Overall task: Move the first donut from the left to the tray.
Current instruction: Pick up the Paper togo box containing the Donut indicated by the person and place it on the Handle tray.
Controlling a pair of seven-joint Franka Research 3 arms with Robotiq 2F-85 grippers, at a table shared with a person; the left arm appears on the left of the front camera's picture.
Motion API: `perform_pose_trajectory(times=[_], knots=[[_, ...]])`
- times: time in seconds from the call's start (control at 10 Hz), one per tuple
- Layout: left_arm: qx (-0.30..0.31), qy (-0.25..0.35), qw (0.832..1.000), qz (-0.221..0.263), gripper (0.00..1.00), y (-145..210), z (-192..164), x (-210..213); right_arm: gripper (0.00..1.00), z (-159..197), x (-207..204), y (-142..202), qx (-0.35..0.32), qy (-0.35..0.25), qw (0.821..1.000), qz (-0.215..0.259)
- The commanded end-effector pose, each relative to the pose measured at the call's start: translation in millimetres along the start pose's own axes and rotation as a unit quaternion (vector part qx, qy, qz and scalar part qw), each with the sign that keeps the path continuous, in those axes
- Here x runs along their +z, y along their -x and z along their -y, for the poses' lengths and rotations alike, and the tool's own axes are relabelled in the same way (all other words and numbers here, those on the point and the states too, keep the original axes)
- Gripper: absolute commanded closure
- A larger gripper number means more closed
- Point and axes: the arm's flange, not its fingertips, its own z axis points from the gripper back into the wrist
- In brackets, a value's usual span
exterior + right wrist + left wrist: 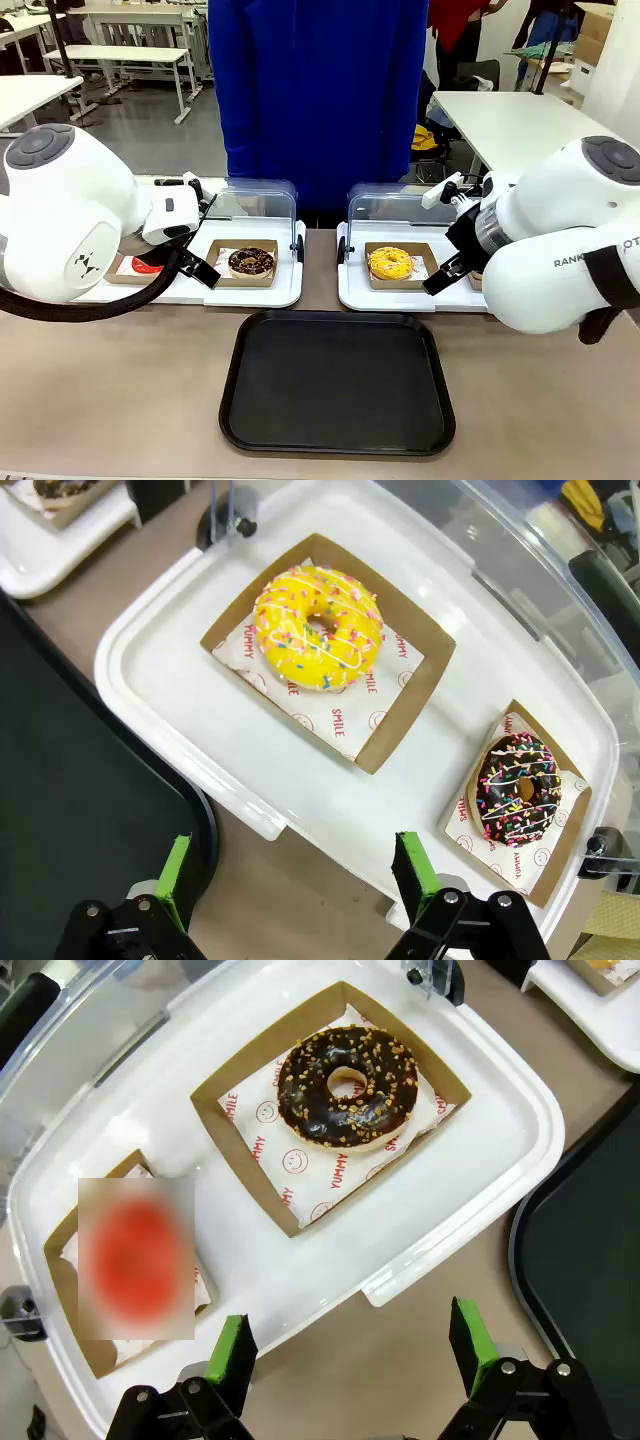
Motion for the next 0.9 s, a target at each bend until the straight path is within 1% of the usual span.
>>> perform_pose_trajectory(times=[0.0, 0.8], knots=[[0.000, 0.000, 1.000, 0.000, 0.00, -0.1, 0.0, 0.1, 0.00, 0.0, 0.0, 0.0, 0.000, 0.000, 1.000, 0.000], [0.000, 0.000, 1.000, 0.000, 0.00, -0.1, 0.0, 0.1, 0.00, 0.0, 0.0, 0.0, 0.000, 0.000, 1.000, 0.000]])
